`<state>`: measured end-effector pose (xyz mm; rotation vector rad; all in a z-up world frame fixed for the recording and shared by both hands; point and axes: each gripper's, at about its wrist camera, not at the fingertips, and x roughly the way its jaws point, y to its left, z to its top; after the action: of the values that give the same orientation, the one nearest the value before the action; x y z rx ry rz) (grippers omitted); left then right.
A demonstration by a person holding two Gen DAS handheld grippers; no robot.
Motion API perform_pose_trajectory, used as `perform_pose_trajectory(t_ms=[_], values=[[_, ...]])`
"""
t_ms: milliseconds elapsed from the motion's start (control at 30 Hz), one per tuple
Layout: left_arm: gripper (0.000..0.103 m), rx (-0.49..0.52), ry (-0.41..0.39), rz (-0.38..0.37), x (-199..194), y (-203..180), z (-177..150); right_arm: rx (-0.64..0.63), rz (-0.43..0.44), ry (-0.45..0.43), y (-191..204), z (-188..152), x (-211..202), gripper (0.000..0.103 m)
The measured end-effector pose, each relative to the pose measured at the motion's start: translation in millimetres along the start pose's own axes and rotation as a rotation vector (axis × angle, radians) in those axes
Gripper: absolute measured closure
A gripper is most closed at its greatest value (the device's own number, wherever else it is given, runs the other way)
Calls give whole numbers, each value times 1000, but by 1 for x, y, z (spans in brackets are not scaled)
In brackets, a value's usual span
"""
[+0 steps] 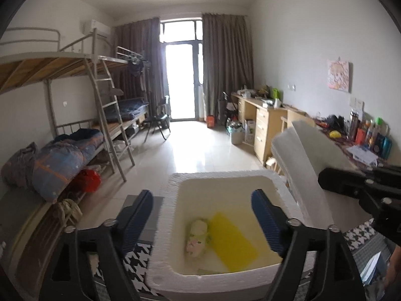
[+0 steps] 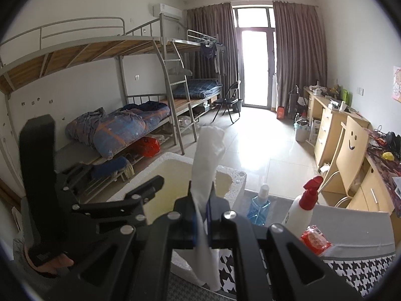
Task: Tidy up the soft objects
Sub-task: 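Lower the white tissue into the foam box and open the right tool, then withdraw both tools from the foam box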
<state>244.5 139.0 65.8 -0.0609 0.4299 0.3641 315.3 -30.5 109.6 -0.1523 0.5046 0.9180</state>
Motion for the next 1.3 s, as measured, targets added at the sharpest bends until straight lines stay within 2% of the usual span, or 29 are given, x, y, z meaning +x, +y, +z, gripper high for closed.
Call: perform_pose_trajectory(t_ms=[67, 267, 633, 900, 933, 1000, 1067, 1133, 1300], values=[[8, -7, -17, 14, -4, 4, 1, 2, 0, 5, 0, 1, 3, 94], [1, -20, -38, 44, -8, 11, 0, -2, 10, 20, 4, 4, 12, 94], [1, -43, -47, 77, -12, 26, -4, -26, 43, 41, 8, 5, 26, 94], [1, -42, -48, 83, -15, 30, -8, -46, 36, 74, 8, 0, 42, 94], [1, -40, -49, 83, -17, 30, -9, -49, 34, 80, 7, -1, 44, 92], [1, -36, -50, 85, -17, 30, -11, -66, 32, 93, 8, -2, 50, 76], [1, -39, -48, 90, -17, 31, -11, -78, 19, 108, 12, -3, 55, 52], [1, -43, -45, 90, -17, 28, -12, -68, 21, 128, 10, -5, 61, 42], [1, -50, -38, 92, -16, 30, -13, -34, 20, 154, 4, -7, 61, 41]])
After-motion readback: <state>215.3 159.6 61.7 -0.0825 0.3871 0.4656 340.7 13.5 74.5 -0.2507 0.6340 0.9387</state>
